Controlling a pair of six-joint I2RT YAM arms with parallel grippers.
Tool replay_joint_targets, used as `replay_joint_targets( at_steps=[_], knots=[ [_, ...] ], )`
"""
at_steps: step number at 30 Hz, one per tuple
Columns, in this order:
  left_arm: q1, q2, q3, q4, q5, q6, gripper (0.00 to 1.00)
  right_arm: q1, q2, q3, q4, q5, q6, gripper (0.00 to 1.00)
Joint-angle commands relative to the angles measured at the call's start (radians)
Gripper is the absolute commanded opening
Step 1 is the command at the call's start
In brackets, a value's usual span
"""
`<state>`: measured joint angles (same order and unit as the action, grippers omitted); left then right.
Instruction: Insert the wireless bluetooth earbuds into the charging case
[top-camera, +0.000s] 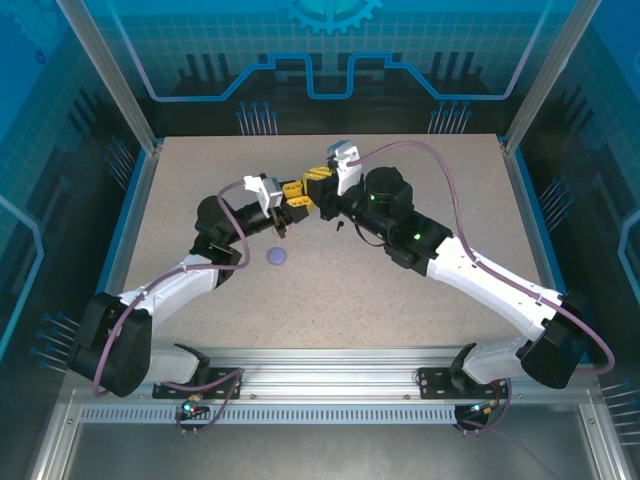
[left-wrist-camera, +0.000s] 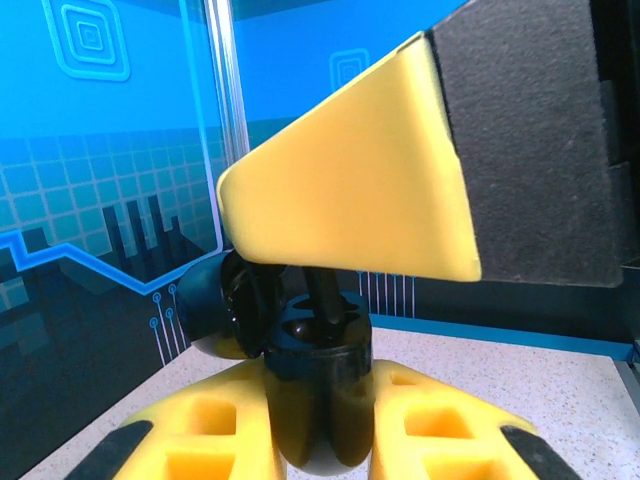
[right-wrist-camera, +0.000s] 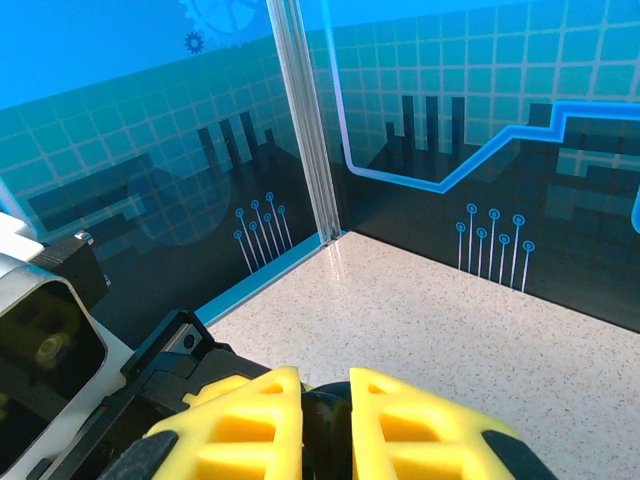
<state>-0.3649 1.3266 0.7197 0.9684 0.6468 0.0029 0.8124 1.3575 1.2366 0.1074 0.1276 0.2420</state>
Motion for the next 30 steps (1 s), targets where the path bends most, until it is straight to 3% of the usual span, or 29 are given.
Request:
replay_joint_targets(
  at_steps=[1, 11, 17, 22, 28, 30],
  knots=[
    [-0.008, -0.04, 0.032, 0.055, 0.007, 0.019, 0.0, 0.025, -0.006, -0.036, -0.038, 0.019, -0.003, 0.14],
    [-0.008, -0.053, 0.029, 0.05, 0.005, 0.022, 0.0, 0.003, -0.016, -0.037, -0.057, 0.054, 0.008, 0.12],
    [-0.008, -0.052, 0.032, 0.056, 0.0, 0.016, 0.0, 0.008, 0.011, -0.005, -0.122, -0.06, -0.051, 0.13],
    [-0.008, -0.046, 0.037, 0.067, -0.001, 0.001, 0.0, 0.008, 0.018, -0.012, -0.148, -0.063, -0.052, 0.14],
    [-0.008, -0.038, 0.034, 0.074, -0.001, -0.011, 0.0, 0.007, 0.035, 0.019, -0.15, -0.061, -0.025, 0.23],
    [-0.008, -0.032, 0.031, 0.074, -0.003, -0.01, 0.0, 0.006, 0.048, 0.048, -0.158, -0.056, -0.009, 0.35]
  ],
)
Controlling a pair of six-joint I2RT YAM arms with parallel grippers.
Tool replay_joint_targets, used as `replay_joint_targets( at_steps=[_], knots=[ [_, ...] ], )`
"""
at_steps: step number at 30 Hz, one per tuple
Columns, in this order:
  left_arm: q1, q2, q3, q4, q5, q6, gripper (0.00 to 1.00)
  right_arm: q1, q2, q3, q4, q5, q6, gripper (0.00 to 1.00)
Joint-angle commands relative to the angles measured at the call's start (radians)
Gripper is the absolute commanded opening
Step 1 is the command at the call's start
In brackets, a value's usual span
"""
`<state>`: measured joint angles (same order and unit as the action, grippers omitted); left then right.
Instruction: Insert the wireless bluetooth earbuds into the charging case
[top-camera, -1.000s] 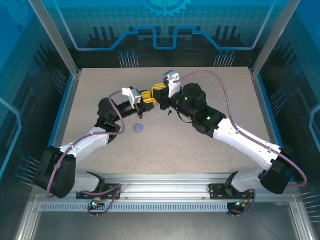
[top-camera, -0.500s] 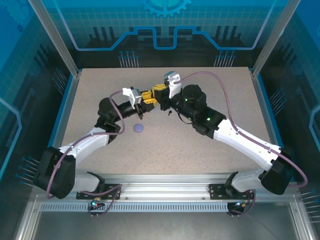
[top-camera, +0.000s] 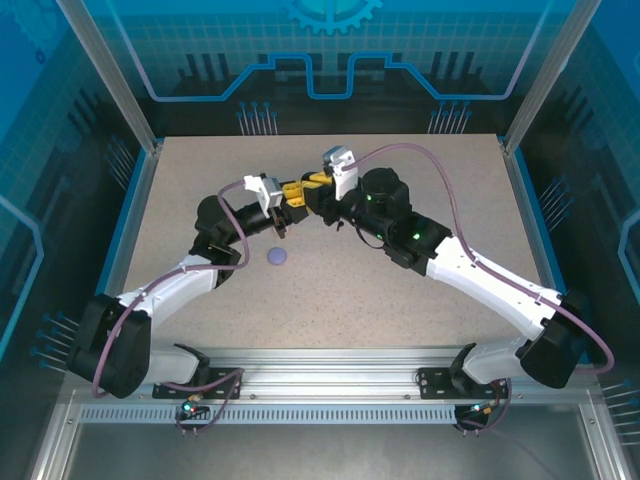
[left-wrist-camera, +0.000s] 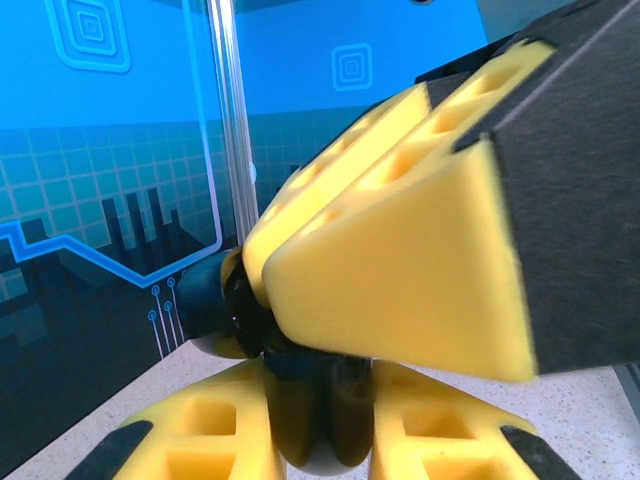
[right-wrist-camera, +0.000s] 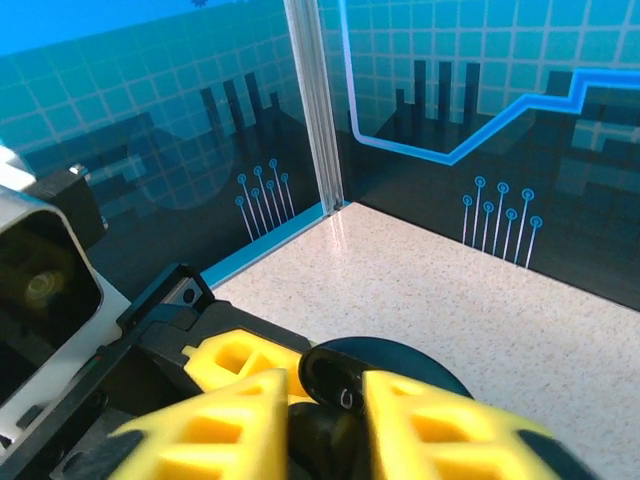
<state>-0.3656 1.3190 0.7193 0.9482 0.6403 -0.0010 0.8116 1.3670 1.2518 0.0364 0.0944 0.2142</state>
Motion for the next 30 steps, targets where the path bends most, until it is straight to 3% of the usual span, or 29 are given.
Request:
replay_joint_targets(
  at_steps=[1, 10, 22, 30],
  knots=[
    [-0.007, -0.022, 0.028, 0.095, 0.004, -0.007, 0.0, 0.006, 0.044, 0.046, -0.089, -0.023, 0.022, 0.38],
    [-0.01, 0.017, 0.008, 0.143, -0.014, -0.027, 0.0, -0.016, 0.052, 0.199, -0.162, -0.006, 0.069, 0.63],
    [-0.012, 0.043, 0.001, 0.183, -0.03, -0.036, 0.0, -0.108, -0.092, 0.184, -0.131, -0.069, 0.212, 0.69],
    [-0.012, 0.025, -0.02, 0.193, -0.053, -0.024, 0.0, -0.234, -0.155, 0.078, -0.226, 0.026, 0.328, 0.71]
  ],
)
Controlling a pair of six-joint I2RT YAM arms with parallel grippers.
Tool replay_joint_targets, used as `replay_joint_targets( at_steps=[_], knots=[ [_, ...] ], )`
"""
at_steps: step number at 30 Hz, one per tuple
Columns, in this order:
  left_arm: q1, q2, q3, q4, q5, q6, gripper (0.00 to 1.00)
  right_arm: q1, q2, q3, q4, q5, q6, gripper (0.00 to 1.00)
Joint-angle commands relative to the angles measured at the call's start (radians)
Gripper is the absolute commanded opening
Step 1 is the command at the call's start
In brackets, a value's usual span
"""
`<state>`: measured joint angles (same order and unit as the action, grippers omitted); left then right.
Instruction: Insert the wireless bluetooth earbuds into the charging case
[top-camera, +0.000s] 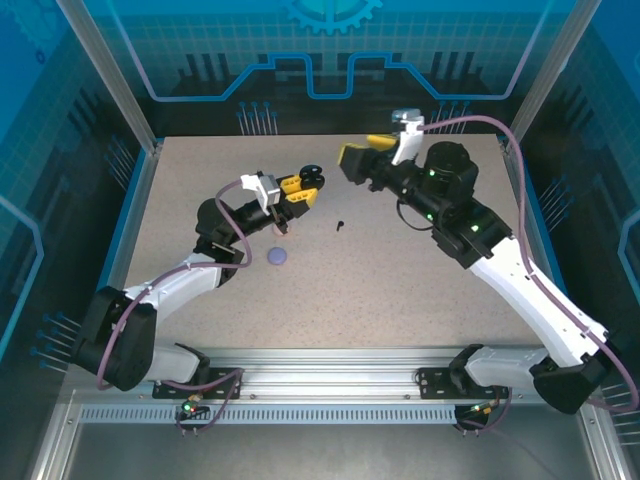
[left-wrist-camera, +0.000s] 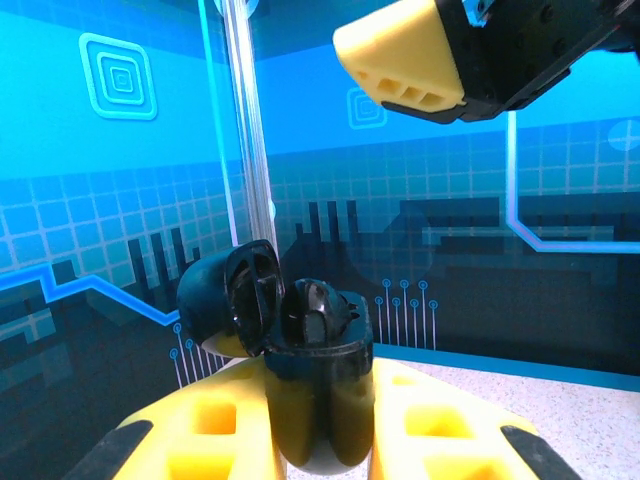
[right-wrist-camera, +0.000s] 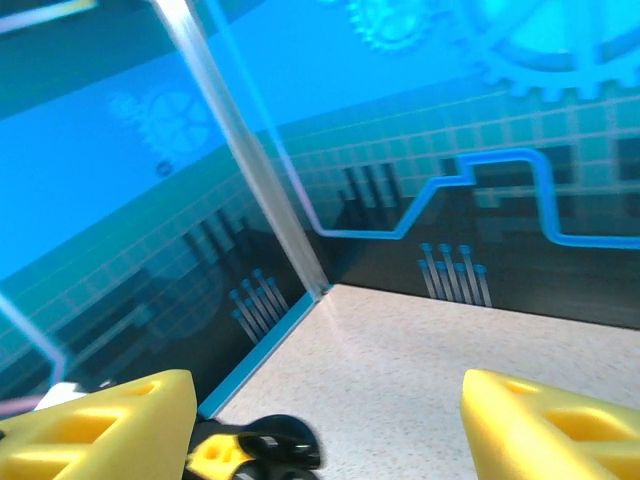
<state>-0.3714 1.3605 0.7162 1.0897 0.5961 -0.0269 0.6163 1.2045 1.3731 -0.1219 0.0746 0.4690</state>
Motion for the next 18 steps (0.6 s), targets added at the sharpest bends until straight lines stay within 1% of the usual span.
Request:
replay_joint_targets(
  at_steps=[1, 5, 9, 18],
  knots=[
    [-0.006, -0.02, -0.021, 0.053, -0.011, 0.004, 0.0, -0.052, 0.014, -0.055, -0.083, 0.052, 0.091, 0.71],
    [-0.005, -0.032, -0.036, 0.064, -0.035, 0.02, 0.0, -0.08, 0.072, -0.077, -0.162, 0.101, 0.135, 0.71],
    [-0.005, -0.049, -0.052, 0.059, -0.063, 0.041, 0.0, -0.095, 0.177, -0.051, -0.234, 0.119, 0.152, 0.71],
    [-0.003, -0.064, -0.073, 0.07, -0.121, 0.063, 0.0, -0.096, 0.51, 0.15, -0.466, 0.153, 0.239, 0.68]
  ],
)
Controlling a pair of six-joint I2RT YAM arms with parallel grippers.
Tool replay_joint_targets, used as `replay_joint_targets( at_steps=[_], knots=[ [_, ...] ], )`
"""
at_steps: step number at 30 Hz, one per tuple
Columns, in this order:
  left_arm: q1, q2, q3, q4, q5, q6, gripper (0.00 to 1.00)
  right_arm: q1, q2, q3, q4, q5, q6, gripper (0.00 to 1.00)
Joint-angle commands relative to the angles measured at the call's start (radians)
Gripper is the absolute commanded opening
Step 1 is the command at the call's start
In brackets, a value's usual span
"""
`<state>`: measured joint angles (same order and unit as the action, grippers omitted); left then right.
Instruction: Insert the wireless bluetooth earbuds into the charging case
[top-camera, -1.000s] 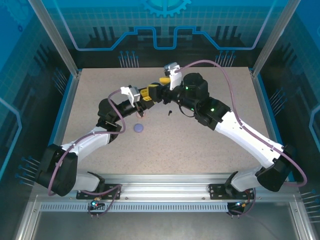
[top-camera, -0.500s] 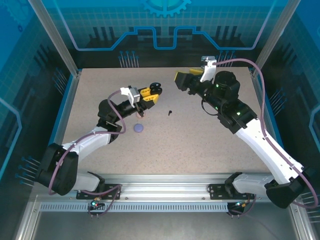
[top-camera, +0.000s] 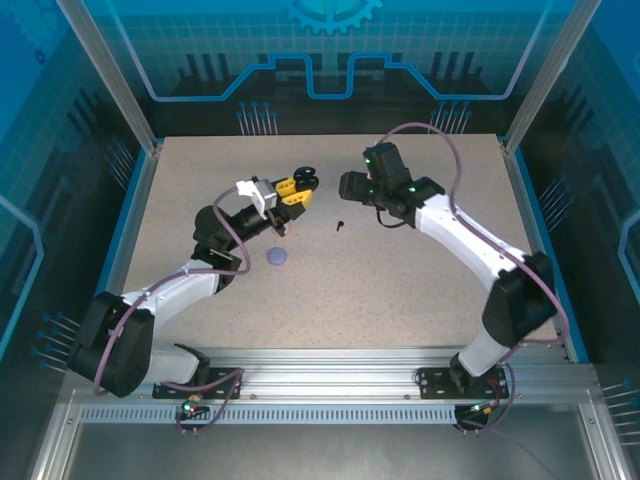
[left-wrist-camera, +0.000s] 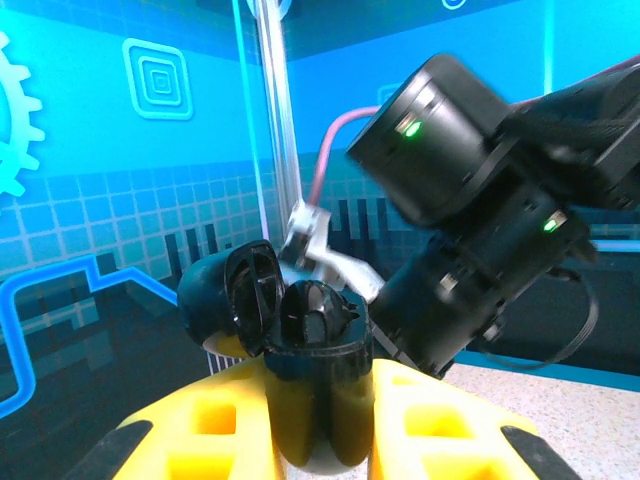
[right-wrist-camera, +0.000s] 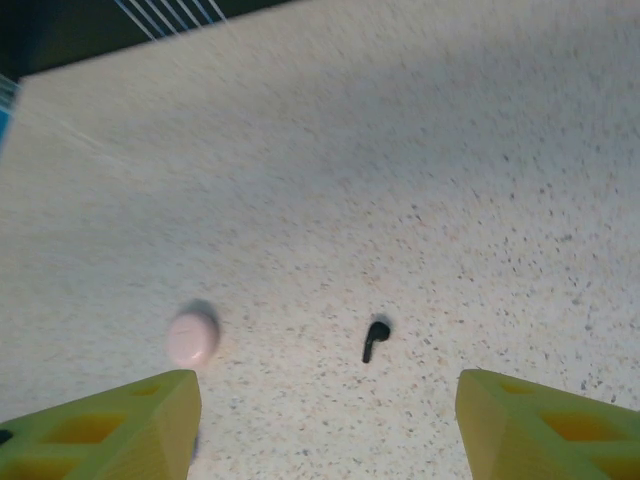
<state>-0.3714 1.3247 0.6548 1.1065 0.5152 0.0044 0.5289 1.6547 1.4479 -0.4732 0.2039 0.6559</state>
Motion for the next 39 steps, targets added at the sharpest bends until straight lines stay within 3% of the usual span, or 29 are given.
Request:
replay_joint_targets(
  at_steps=[1, 18, 27, 39],
  knots=[
    [-0.003, -0.032, -0.014, 0.056, -0.047, 0.033, 0.0, -0.009, 0.091, 0.095, -0.13, 0.025, 0.061, 0.68],
    [-0.003, -0.047, -0.029, 0.078, -0.083, 0.021, 0.0, 0.006, 0.565, 0.468, -0.351, -0.021, 0.234, 0.56],
    [-0.002, -0.045, -0.034, 0.085, -0.086, 0.022, 0.0, 0.031, 0.71, 0.609, -0.445, 0.007, 0.248, 0.52],
    [-0.002, -0.044, -0.035, 0.09, -0.086, 0.026, 0.0, 0.052, 0.784, 0.68, -0.495, 0.036, 0.243, 0.45]
  ],
)
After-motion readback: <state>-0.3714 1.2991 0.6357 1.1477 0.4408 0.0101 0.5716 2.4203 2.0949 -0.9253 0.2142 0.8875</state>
